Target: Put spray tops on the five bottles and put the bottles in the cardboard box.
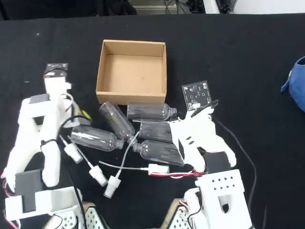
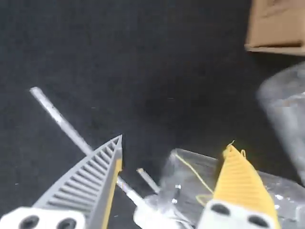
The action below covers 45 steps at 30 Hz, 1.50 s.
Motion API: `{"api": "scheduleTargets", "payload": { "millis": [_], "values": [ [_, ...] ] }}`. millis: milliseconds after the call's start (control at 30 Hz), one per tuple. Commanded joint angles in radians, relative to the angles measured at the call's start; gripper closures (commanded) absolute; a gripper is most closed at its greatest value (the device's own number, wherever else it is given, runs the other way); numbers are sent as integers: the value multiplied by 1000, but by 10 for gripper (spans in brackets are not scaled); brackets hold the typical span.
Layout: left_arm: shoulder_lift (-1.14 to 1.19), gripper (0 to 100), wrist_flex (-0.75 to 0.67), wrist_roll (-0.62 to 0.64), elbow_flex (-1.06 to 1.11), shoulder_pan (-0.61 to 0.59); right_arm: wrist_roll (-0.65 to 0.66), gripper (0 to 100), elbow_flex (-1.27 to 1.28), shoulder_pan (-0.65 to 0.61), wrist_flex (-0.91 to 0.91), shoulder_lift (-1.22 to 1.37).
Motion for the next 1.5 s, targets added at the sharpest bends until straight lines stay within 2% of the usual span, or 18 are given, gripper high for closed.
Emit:
{"api": "scheduleTargets", "payload": {
  "millis": [0, 167, 267, 467, 633, 767, 833, 967, 1100, 1233, 1333, 1467],
  "values": [
    [-6, 794, -8, -124, -18, -84, 0, 972, -10, -11, -28, 4],
    [-8, 794, -3, -304, -21, -120, 0, 972, -10, -11, -28, 4],
    [-8, 794, 34, -353, -87, -116, 0, 972, -10, -11, -28, 4],
    [6, 794, 359, -359, -424, -76, -3, 972, -8, -11, -28, 4],
    [18, 791, 551, -637, -461, 47, -5, 972, -8, -9, -28, 4],
    [12, 791, 614, -767, -390, 148, -2, 972, -8, -9, -28, 4],
    [-15, 791, 600, -778, -328, 191, 0, 972, -8, -9, -28, 4],
    [-114, 789, 388, -779, -134, 239, 2, 972, -8, -9, -28, 4],
    [-219, 745, 262, -779, 12, 255, 2, 972, -8, -9, -28, 4],
    [-255, 737, 230, -783, 47, 249, 3, 972, -8, -11, -28, 4],
    [-253, 737, 219, -836, 65, 232, 3, 972, -8, -11, -25, 4],
    [-210, 737, 143, -850, 99, 197, 3, 972, -8, -9, -25, 4]
  ]
}}
